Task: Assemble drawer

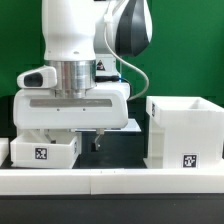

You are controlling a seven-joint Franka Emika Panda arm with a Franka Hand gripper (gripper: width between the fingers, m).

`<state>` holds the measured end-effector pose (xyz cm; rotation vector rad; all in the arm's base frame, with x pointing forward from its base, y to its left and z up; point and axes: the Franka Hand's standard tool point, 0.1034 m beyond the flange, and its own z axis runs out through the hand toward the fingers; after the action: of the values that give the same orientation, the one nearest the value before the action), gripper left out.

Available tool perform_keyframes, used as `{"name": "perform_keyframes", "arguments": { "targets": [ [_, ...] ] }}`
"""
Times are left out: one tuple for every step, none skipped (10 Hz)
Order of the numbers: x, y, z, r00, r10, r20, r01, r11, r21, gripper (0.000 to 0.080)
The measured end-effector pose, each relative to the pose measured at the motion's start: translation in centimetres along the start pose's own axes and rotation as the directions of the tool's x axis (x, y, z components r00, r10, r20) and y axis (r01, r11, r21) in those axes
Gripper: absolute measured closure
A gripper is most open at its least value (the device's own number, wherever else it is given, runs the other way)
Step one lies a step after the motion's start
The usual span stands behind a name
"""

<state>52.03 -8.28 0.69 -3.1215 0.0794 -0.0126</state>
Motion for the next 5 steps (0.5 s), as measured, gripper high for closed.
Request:
{"name": "perform_keyframes", "arguments": {
  "targets": [
    [-0.05, -0.02, 0.14, 1.000, -0.001, 0.002, 0.001, 1.000, 0.000, 0.0150],
    [-0.02, -0.01, 0.15, 1.000, 0.000, 0.002, 0.000, 1.000, 0.000, 0.0153],
    [-0.02, -0.05, 0.16, 1.000, 0.000, 0.002, 0.000, 1.000, 0.000, 0.0302],
    [-0.02, -0.04, 0.16, 1.000, 0.000, 0.002, 0.000, 1.000, 0.000, 0.0302],
    [-0.02, -0.05, 0.16, 1.000, 0.000, 0.002, 0.000, 1.000, 0.000, 0.0484]
  ]
}}
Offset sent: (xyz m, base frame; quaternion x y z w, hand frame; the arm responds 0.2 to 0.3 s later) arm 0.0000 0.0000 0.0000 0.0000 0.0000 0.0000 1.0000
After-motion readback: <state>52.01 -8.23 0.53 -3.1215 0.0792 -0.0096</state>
